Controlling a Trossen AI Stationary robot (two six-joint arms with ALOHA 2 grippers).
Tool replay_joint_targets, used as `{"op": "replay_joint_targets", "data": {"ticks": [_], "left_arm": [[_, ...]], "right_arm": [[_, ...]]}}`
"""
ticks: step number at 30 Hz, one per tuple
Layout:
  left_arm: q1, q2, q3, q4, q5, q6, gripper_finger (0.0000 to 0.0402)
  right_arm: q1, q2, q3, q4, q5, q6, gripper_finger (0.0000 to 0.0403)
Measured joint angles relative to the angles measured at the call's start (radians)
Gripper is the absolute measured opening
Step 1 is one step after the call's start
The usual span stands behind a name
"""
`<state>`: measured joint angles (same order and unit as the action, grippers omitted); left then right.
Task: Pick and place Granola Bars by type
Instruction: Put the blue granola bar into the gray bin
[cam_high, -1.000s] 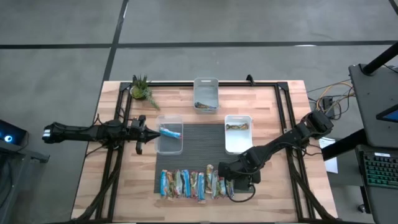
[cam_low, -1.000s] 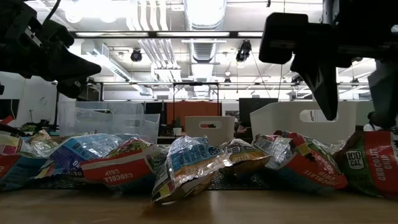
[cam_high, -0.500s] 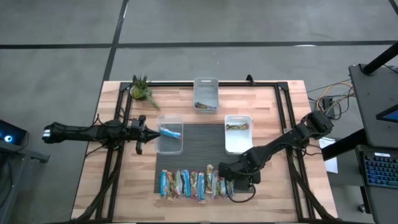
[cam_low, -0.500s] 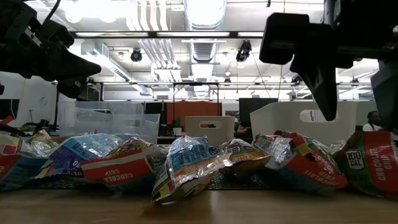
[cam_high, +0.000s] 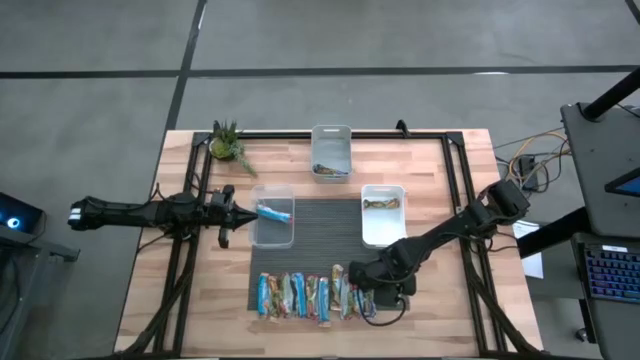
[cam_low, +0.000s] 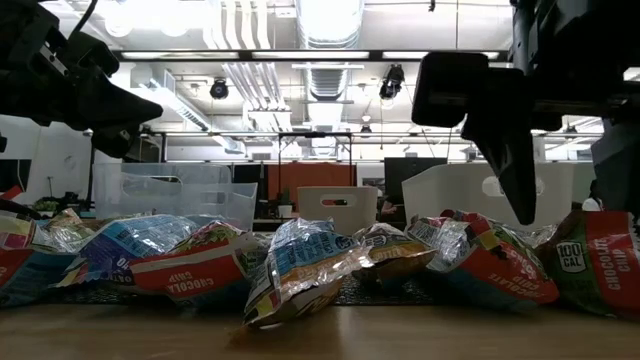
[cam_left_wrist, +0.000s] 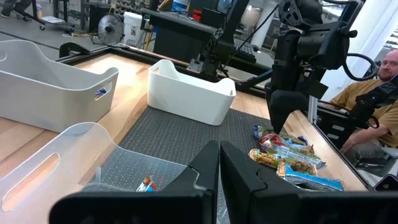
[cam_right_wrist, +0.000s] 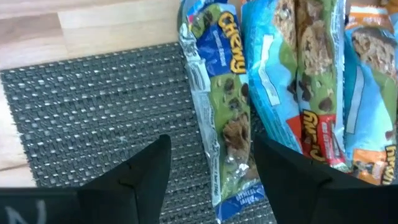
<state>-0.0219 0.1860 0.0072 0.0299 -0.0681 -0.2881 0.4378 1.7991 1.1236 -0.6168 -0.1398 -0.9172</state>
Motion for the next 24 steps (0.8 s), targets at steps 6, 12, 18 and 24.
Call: {"op": "replay_joint_targets", "data": {"ticks": [6,12,18,24], "left_arm": [[0.0,0.0,0.0,0.0,0.0,0.0,0.0],[0.0,0.0,0.0,0.0,0.0,0.0,0.0],[0.0,0.0,0.0,0.0,0.0,0.0,0.0],[0.0,0.0,0.0,0.0,0.0,0.0,0.0]], "right_arm": [[-0.013,0.001,0.0,0.005,0.012,-0.01,0.0219],[-0.024,0.013,0.0,0.011,0.011,-0.011,0.0219],[-0.024,0.039,0.0,0.03,0.011,-0.011,0.0219],[-0.026,0.064,0.0,0.03,0.012,-0.002,0.0219]]}}
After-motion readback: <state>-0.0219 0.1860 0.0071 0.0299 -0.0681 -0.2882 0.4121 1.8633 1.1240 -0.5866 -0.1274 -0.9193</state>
